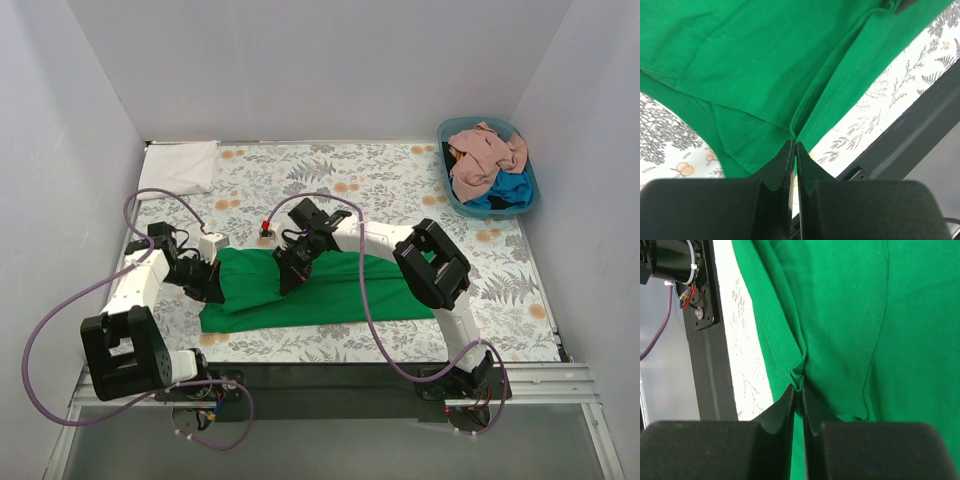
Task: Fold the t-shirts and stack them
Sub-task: Fold the tshirt
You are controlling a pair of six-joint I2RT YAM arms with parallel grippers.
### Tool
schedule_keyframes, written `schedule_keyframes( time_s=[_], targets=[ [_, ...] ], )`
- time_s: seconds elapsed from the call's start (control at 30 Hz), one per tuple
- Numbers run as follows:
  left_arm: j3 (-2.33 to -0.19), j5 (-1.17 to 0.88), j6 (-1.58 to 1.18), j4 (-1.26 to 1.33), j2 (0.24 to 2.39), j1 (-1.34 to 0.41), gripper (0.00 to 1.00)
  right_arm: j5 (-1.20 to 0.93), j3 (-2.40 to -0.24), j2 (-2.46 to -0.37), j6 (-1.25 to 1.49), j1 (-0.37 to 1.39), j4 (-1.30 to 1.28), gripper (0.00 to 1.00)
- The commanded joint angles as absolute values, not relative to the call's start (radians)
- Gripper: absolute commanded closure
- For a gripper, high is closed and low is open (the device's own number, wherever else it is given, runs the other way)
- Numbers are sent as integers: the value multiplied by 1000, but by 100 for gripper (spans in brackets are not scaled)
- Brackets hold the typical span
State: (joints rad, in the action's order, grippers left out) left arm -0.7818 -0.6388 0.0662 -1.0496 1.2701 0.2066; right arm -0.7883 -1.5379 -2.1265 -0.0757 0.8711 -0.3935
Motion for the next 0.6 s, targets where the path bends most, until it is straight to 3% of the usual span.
schedule_keyframes(
  time_s=[0.0, 0.3, 0.57],
  targets=[
    [-842, -653, 37, -991, 1308, 210, 100, -798, -1514, -2092, -64, 876, -380, 87],
    [-896, -661, -20, -928, 1420, 161, 100, -756, -1463, -2065, -60, 876, -342, 83],
    [-899, -624, -58, -841, 1477, 132, 100, -713, -1411, -2022, -55, 868, -310, 92]
  ],
)
